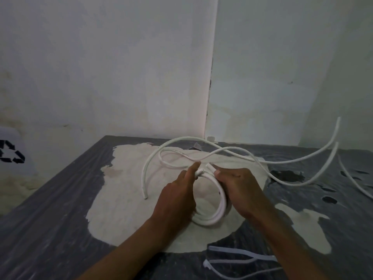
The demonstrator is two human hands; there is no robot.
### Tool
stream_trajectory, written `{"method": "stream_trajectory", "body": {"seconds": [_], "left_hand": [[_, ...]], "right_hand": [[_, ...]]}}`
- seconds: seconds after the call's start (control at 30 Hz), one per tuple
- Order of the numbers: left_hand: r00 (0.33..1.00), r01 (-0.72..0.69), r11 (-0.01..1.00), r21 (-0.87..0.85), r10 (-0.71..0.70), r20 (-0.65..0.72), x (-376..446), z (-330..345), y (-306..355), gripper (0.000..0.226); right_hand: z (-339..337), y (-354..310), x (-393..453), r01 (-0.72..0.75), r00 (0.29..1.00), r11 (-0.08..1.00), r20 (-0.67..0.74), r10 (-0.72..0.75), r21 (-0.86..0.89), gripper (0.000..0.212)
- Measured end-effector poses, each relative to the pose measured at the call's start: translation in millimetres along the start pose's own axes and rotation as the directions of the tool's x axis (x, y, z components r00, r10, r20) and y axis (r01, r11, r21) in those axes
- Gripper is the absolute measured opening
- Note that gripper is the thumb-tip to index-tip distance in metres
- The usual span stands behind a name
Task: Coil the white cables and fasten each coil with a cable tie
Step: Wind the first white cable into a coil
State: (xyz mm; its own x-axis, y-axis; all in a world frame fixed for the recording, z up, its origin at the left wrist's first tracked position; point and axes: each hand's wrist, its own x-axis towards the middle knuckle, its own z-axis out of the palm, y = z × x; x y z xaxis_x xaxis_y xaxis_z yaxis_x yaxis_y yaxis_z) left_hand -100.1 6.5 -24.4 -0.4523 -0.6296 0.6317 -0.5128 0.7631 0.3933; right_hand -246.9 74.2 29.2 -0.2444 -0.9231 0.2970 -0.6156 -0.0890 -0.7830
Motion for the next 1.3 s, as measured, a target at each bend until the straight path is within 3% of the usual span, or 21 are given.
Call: {"method": "stream_trajectory", "body": {"seconds": [0.1, 0.17, 0.27, 0.37, 0.43, 0.53, 0.57, 0.67, 0.8, 0.93, 1.03, 1.13, 1.2, 1.3], "left_hand": [[0.995, -0.1, 0.994, 0.053, 0.1, 0.001, 0.1, -0.5, -3.9, 0.086], [0.99, -0.141, 0.989, 0.053, 0.141, 0.002, 0.4, -2.5, -4.3, 0.084], [0.99, -0.14, 0.989, 0.042, 0.14, 0.019, 0.5, -3.3, -1.4, 0.084], [0.992, -0.129, 0.99, 0.065, 0.128, 0.024, -0.2, -4.9, 0.5, 0.077], [0.993, -0.117, 0.99, 0.082, 0.116, 0.013, -0.1, -4.6, 0.8, 0.08], [0.996, -0.087, 0.993, 0.078, 0.084, 0.035, -1.0, -2.7, -0.7, 0.092], [0.997, -0.078, 0.994, 0.08, 0.075, 0.034, -1.4, -1.3, -1.7, 0.096], [0.998, -0.053, 0.997, 0.052, 0.052, 0.016, -2.2, 1.5, -5.2, 0.102], [0.997, -0.079, 0.996, 0.042, 0.08, -0.003, -1.4, -4.3, -8.4, 0.092], [0.996, -0.085, 0.996, -0.016, 0.084, -0.031, -2.6, -13.9, 4.0, 0.055], [1.0, -0.008, 1.0, 0.027, 0.008, -0.001, -4.4, -12.4, 3.9, 0.055], [0.989, -0.138, 0.99, 0.033, 0.14, -0.048, -1.0, -10.6, 4.6, 0.053], [0.991, -0.13, 0.989, -0.067, 0.129, -0.03, -0.3, -12.6, 2.4, 0.048], [0.999, -0.009, 0.958, -0.286, -0.001, -0.035, -7.0, -9.9, 0.6, 0.037]], "right_hand": [[0.3, -0.7, 3.3, -0.06, 0.998, 0.996, -0.013, 0.061, 0.07, 0.027], [-1.7, -1.2, 5.2, -0.155, 0.988, 0.963, 0.017, 0.155, 0.22, 0.027], [-4.2, -2.3, 7.9, -0.345, 0.937, 0.798, 0.123, 0.328, 0.494, 0.013], [-1.7, -0.3, 7.2, -0.386, 0.916, 0.709, 0.156, 0.369, 0.59, 0.011], [1.2, 1.4, 6.1, -0.323, 0.934, 0.756, 0.061, 0.353, 0.569, 0.01], [5.1, -1.1, 0.7, -0.129, 0.978, 0.901, -0.097, 0.185, 0.414, 0.017], [6.2, -1.3, -0.9, -0.086, 0.987, 0.926, -0.098, 0.13, 0.367, 0.013], [12.7, 2.9, -2.4, -0.006, 1.0, 0.963, -0.012, 0.01, 0.27, 0.031], [28.6, 5.0, -3.9, 0.174, 0.984, 0.98, -0.045, -0.171, 0.098, 0.052], [49.4, 1.9, -9.2, 0.332, 0.893, 0.943, -0.324, -0.313, 0.006, 0.042], [55.4, 3.3, -4.5, 0.38, 0.838, 0.924, -0.403, -0.367, -0.051, 0.036], [53.7, 3.7, 0.1, 0.395, 0.833, 0.918, -0.405, -0.376, -0.04, 0.029], [52.9, 5.8, 2.2, 0.373, 0.839, 0.928, -0.426, -0.339, -0.004, 0.031], [49.2, 9.1, 3.6, 0.273, 0.866, 0.956, -0.46, -0.195, 0.107, 0.029]]}}
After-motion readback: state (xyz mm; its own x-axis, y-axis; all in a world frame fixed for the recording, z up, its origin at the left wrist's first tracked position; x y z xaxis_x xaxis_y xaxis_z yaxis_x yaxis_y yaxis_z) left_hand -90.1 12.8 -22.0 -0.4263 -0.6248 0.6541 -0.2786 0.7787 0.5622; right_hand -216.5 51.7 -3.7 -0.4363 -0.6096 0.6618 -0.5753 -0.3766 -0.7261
